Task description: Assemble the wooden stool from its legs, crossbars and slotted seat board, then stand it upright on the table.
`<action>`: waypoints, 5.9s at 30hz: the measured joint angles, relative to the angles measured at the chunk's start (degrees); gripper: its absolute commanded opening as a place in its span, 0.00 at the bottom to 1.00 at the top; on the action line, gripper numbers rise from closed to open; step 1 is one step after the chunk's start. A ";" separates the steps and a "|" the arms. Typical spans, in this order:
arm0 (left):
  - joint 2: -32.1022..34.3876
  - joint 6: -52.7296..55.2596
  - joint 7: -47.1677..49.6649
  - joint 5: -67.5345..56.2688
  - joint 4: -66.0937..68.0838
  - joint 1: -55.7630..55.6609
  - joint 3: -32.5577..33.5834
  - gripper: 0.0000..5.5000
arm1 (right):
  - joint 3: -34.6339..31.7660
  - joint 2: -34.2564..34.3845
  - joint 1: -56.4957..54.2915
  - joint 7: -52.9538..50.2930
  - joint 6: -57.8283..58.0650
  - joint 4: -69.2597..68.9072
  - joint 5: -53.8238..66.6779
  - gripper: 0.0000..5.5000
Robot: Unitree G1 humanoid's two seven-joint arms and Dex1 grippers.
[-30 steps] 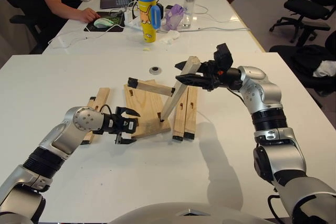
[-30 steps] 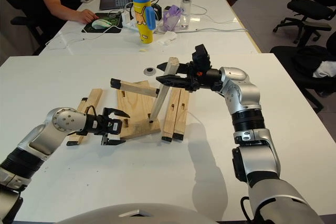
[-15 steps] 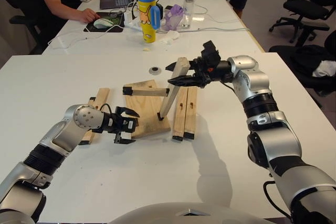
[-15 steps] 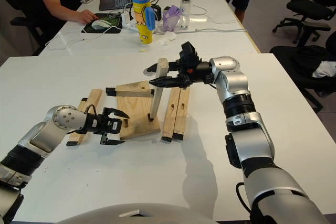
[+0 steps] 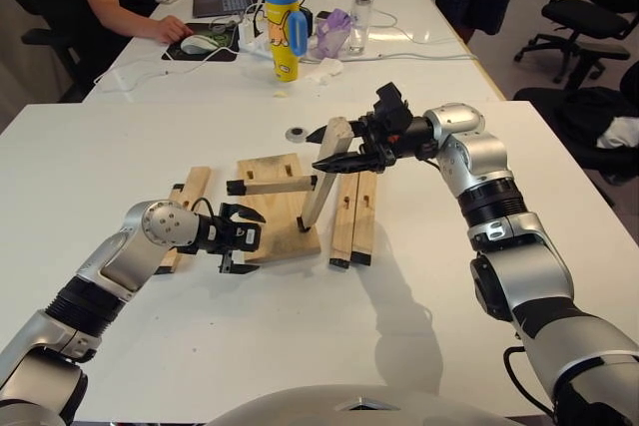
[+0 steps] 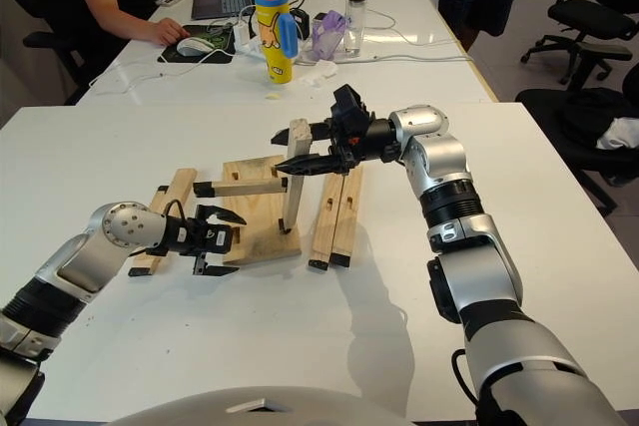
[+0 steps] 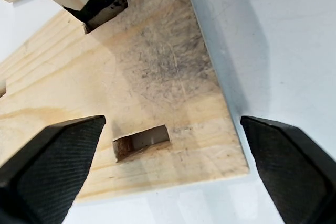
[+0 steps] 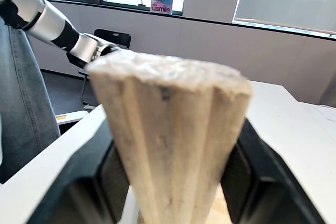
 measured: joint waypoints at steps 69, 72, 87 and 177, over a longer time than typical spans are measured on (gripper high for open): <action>-5.09 1.74 8.50 -0.65 1.37 1.62 0.49 0.87 | -1.37 1.28 11.15 -12.12 -2.89 -7.19 -7.01 0.59; -7.59 1.20 12.67 -0.64 3.08 1.67 0.49 0.87 | -0.89 -1.26 11.40 -15.14 -4.62 -8.37 -11.57 0.59; -11.83 -4.58 20.34 -0.37 9.72 -0.37 -0.52 0.87 | -8.87 -8.55 30.18 -39.31 18.57 -30.44 -13.41 0.59; -20.72 55.38 24.67 -86.80 -22.92 -0.72 40.18 0.87 | -25.90 -14.83 36.55 -42.36 56.61 -58.34 51.85 0.38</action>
